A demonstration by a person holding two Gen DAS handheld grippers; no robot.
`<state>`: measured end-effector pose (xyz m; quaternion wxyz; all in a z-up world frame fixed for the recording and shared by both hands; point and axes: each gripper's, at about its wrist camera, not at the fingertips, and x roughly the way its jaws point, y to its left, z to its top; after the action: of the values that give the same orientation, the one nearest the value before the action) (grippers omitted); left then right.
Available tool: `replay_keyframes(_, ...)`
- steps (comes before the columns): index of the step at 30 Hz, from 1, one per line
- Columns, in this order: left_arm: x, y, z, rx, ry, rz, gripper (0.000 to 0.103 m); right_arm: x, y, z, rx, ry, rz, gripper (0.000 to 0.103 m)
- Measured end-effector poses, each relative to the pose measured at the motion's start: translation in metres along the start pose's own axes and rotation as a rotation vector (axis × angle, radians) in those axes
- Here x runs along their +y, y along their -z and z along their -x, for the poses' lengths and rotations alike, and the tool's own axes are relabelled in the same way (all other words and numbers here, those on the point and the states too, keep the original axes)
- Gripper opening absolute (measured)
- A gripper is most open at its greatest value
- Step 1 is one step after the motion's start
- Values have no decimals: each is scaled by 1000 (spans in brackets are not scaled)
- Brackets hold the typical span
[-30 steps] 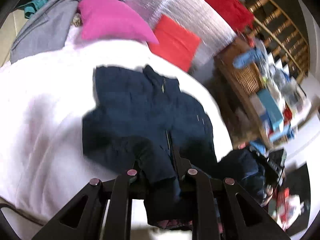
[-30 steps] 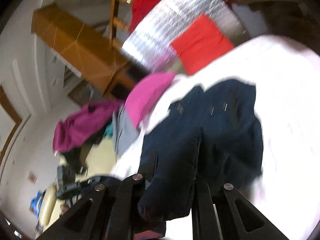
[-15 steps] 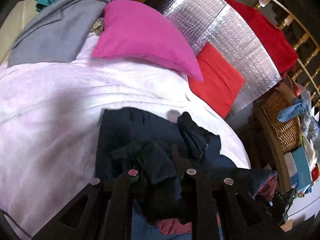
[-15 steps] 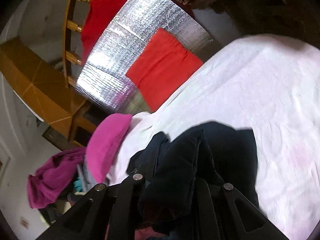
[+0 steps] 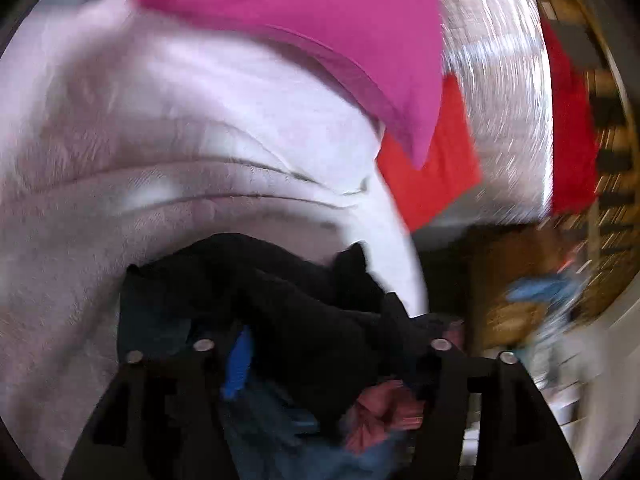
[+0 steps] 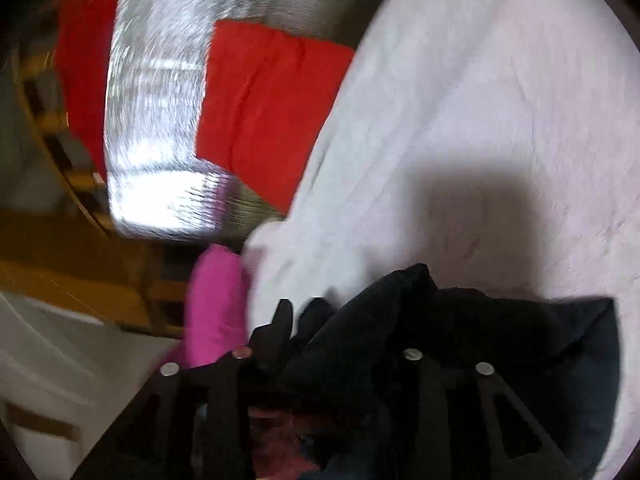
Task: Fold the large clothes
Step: 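Lower the folded jacket onto the bed with both tools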
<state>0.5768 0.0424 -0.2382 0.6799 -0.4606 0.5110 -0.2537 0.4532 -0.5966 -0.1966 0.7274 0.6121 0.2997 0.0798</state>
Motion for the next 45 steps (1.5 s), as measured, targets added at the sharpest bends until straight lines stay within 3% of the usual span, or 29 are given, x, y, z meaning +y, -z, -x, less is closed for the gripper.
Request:
replay_keyframes(1,4,-3,8,-9,41,45,78,-3,-4,5,0,-62,-39,52)
replay_keyframes(3,7,-4,35,-110,87,82,84,-3,-6,22,-44,-131,-63,66)
replay_keyframes(4,5,0,50,-163,92,77,85,-1,-6,36,-98,-163,-63,79)
replay_keyframes(6,0,13,69,-209,67,52,86,5,-1,72,-225,-212,-35,86)
replay_keyframes(10,-9,58,89,-254,-29,-16,86,29,26,113,-247,-49,117,86)
replay_keyframes(14,-13,115,99,-334,-201,-69,86,30,68,135,-231,78,204,86)
replay_keyframes(17,-19,156,98,-383,-375,-166,86,20,98,151,-222,150,237,86)
replay_keyframes(20,-13,172,93,-397,-500,-236,86,12,121,157,-202,213,277,86)
replay_keyframes(23,4,169,85,-343,-577,-241,86,6,131,155,-174,317,345,86)
replay_keyframes(26,16,164,76,-287,-593,-217,86,-3,127,148,-140,371,384,86)
replay_keyframes(29,19,162,61,-205,-550,-225,86,-15,113,132,-70,403,362,86)
replay_keyframes(32,18,158,54,-180,-519,-225,86,-25,105,119,-15,423,364,86)
replay_keyframes(37,24,153,44,-111,-459,-188,86,-41,97,93,94,371,327,86)
replay_keyframes(39,26,153,44,-111,-447,-189,86,-43,97,86,96,341,327,86)
replay_keyframes(41,28,154,45,-112,-421,-176,76,-42,99,81,88,311,322,77)
replay_keyframes(42,27,154,46,-115,-401,-179,61,-40,102,79,80,321,334,70)
replay_keyframes(43,26,154,47,-118,-396,-185,55,-35,106,75,75,344,366,60)
replay_keyframes(45,20,157,52,-140,-396,-216,45,-28,111,74,62,367,386,50)
